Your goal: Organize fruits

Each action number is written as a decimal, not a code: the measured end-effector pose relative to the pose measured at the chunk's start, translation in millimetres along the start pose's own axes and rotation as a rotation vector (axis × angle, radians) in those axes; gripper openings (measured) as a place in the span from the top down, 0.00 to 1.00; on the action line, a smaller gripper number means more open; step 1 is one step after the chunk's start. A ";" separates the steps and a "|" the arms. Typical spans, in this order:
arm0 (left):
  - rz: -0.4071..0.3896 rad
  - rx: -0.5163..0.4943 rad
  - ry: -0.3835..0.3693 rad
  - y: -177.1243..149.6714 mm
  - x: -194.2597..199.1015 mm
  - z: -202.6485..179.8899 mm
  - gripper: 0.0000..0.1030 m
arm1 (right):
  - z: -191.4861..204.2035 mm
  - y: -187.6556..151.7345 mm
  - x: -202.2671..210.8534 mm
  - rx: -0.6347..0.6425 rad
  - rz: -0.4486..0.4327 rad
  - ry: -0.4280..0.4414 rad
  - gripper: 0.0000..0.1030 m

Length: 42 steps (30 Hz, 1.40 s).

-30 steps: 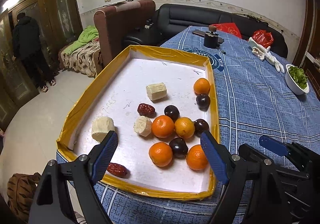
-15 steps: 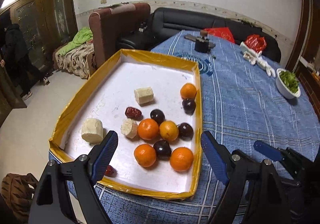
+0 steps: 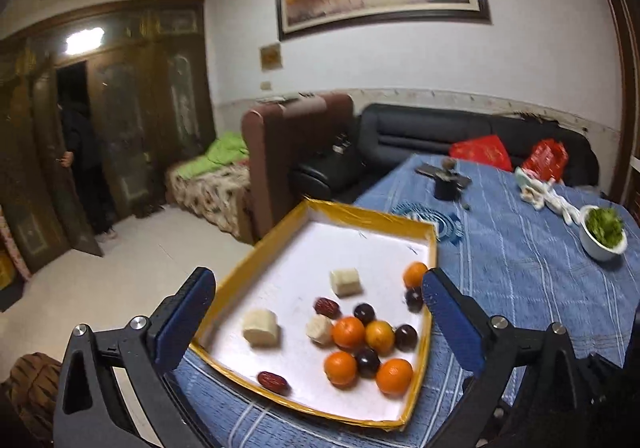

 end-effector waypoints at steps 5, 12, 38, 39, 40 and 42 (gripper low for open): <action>-0.002 0.011 0.051 2.3 6.1 3.0 0.00 | 3.2 -1.5 5.4 0.016 -0.017 0.006 0.25; 0.050 -0.008 0.025 -2.0 -1.7 -4.0 0.00 | 3.1 -4.4 7.2 0.013 -0.013 0.011 0.24; 0.166 -0.030 -0.072 -18.4 -30.0 -23.6 0.00 | 0.4 -11.7 -6.3 0.004 0.028 0.000 0.23; 0.173 -0.028 -0.078 -19.3 -31.5 -23.7 0.00 | 0.4 -11.7 -6.8 0.003 0.029 0.000 0.23; 0.177 -0.027 -0.081 -19.8 -33.2 -24.1 0.00 | 0.2 -11.6 -7.5 0.003 0.030 -0.001 0.23; 0.187 -0.024 -0.088 -21.6 -35.5 -24.1 0.00 | 0.2 -11.8 -7.8 0.002 0.031 -0.002 0.22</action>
Point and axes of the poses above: each gripper's, at about its wrist camera, not at the fingertips, and x roughly against the way its jaws point, z to its left, y to its top, the point moved 3 cm from there along -x, roughly the way its jaws point, and after that the axes turned 14 degrees about -x, right-handed, at the moved point
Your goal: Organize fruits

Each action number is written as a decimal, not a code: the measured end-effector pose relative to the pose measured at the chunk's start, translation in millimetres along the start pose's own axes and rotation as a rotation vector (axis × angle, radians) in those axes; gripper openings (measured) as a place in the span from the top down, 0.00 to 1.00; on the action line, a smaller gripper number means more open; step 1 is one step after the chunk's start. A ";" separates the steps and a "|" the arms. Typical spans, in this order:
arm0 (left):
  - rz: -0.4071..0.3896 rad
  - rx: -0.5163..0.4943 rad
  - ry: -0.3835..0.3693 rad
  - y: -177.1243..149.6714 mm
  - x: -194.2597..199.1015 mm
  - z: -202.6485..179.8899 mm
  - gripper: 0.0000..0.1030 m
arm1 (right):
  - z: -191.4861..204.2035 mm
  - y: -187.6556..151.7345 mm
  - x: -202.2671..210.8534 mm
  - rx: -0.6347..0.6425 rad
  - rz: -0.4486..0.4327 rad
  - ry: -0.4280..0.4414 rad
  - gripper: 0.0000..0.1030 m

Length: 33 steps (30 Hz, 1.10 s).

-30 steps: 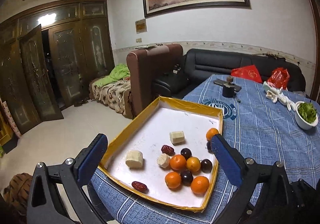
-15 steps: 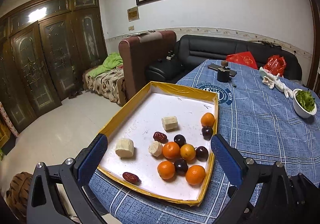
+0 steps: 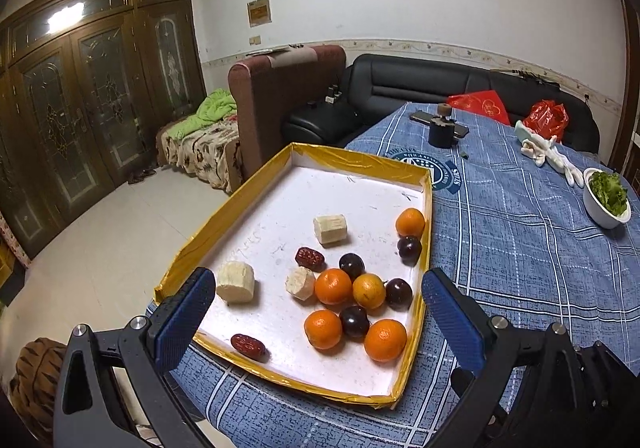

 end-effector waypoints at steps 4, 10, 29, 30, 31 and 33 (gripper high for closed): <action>0.011 0.004 -0.010 -1.6 -3.3 -0.3 0.00 | -0.4 -0.4 -0.9 -0.003 0.003 -0.002 0.22; 0.025 0.004 -0.023 -3.1 -7.7 -1.7 0.00 | -0.7 -0.3 -1.9 -0.006 0.006 -0.002 0.22; -0.156 0.115 0.073 0.2 33.8 23.1 0.00 | 8.0 -0.8 9.0 0.013 -0.030 0.021 0.22; -0.132 0.118 0.055 -0.8 28.6 23.3 0.00 | 8.6 -1.2 9.2 0.016 -0.030 0.021 0.22; -0.107 0.124 0.035 -2.4 23.4 24.2 0.00 | 9.1 -1.6 9.7 0.019 -0.030 0.020 0.22; -0.055 0.146 -0.009 -6.3 13.0 25.3 0.00 | 9.7 -2.1 9.6 0.024 -0.029 0.017 0.21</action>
Point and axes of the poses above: each gripper's, at about its wrist camera, not at the fingertips, and x roughly against the way its jaws point, z to its left, y to its top, the point moved 3 cm from there along -x, roughly the way its jaws point, and after that the axes turned 14 degrees about -x, right-handed, at the moved point
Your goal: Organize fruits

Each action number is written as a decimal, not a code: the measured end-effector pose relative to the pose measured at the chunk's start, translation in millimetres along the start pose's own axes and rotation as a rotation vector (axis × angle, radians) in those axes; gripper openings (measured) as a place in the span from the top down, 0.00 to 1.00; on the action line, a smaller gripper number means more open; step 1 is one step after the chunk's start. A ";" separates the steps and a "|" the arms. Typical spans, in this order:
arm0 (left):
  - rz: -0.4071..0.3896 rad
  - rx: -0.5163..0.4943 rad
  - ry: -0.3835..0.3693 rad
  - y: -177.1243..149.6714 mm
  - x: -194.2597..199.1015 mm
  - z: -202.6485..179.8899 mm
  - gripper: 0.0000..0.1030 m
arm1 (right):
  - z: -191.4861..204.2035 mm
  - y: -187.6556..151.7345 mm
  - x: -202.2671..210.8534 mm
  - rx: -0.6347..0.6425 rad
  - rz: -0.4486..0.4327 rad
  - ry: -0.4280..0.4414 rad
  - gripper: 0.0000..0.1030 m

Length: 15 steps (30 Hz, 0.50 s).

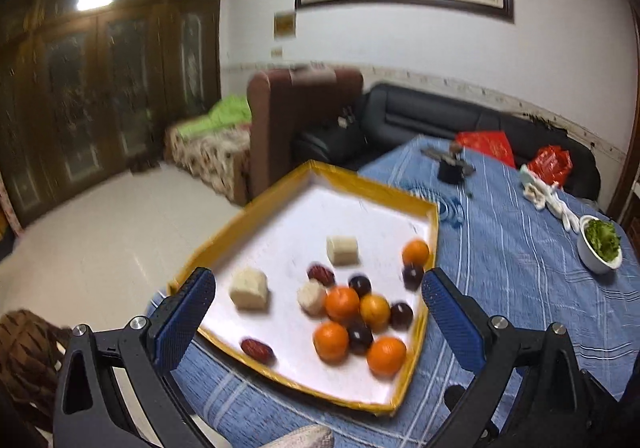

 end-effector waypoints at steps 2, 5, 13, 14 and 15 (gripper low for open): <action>0.028 0.015 -0.020 -3.3 -5.8 1.6 0.00 | 0.5 -0.2 -0.2 0.002 0.001 -0.003 0.20; 0.053 0.025 -0.027 -6.6 -10.9 2.2 0.00 | 2.2 -0.4 -1.0 0.003 0.002 -0.004 0.19; 0.102 0.028 -0.044 -13.9 -20.4 1.6 0.00 | 6.4 -2.9 -6.0 0.018 0.017 -0.008 0.18; 0.111 0.028 -0.050 -14.9 -22.0 1.3 0.00 | 6.9 -2.5 -7.0 0.019 0.019 -0.008 0.18; 0.117 0.029 -0.053 -15.3 -23.1 1.0 0.00 | 7.0 -2.7 -7.3 0.019 0.020 -0.009 0.18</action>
Point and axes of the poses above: each gripper's, at about its wrist camera, not at the fingertips, and x roughly against the way its jaws point, z to its left, y to its top, the point moved 3 cm from there along -x, roughly the way its jaws point, and after that the axes turned 14 degrees about -x, right-handed, at the moved point
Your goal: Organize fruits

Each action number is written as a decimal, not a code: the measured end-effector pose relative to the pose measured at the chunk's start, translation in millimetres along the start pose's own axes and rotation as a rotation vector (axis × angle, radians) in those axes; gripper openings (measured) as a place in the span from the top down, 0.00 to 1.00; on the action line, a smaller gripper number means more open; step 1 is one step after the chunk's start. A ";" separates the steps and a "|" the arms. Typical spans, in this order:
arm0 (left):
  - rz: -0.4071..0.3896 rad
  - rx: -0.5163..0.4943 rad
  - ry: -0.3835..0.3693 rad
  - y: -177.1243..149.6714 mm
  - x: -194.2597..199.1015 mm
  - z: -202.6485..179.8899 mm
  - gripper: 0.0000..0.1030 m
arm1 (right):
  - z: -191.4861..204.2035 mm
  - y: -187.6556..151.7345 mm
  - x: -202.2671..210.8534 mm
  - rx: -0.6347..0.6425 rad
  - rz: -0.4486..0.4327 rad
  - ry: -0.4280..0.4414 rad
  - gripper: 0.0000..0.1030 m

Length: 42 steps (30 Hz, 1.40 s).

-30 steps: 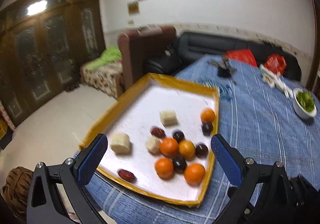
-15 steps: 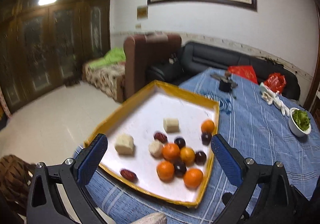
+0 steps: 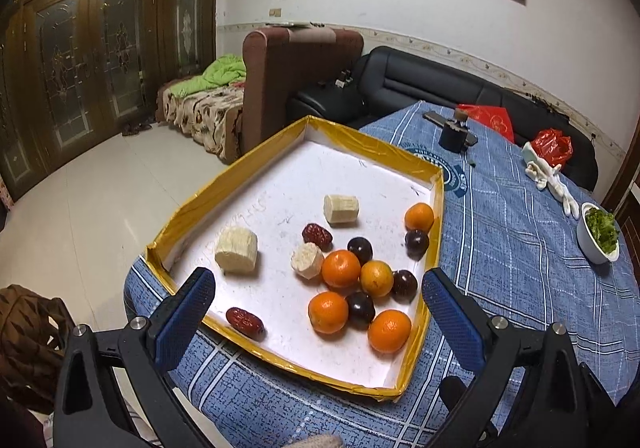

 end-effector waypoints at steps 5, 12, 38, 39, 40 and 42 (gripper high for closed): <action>0.018 -0.008 -0.004 -2.1 -3.7 -2.1 0.00 | 0.3 -1.2 -1.7 0.000 0.004 -0.001 0.18; 0.042 -0.014 -0.012 -4.0 -9.1 -3.3 0.00 | 0.8 -3.4 -4.8 0.001 0.015 -0.002 0.18; 0.085 -0.013 -0.021 -11.0 -18.7 -4.5 0.00 | 3.7 -7.3 -10.3 0.002 0.036 -0.003 0.16; 0.086 -0.012 -0.020 -11.0 -18.8 -4.6 0.00 | 3.6 -7.4 -10.4 0.002 0.036 -0.003 0.16; 0.086 -0.011 -0.019 -10.9 -18.8 -4.6 0.00 | 3.4 -7.6 -10.6 0.001 0.037 -0.003 0.16; 0.086 -0.011 -0.019 -10.8 -18.8 -4.6 0.00 | 3.1 -7.9 -10.7 0.000 0.038 -0.003 0.16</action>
Point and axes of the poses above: each gripper's, at about its wrist camera, not at the fingertips, and x roughly against the way its jaws point, z to its left, y to its top, the point moved 3 cm from there along -x, roughly the way its jaws point, and after that the axes turned 14 degrees about -x, right-handed, at the moved point
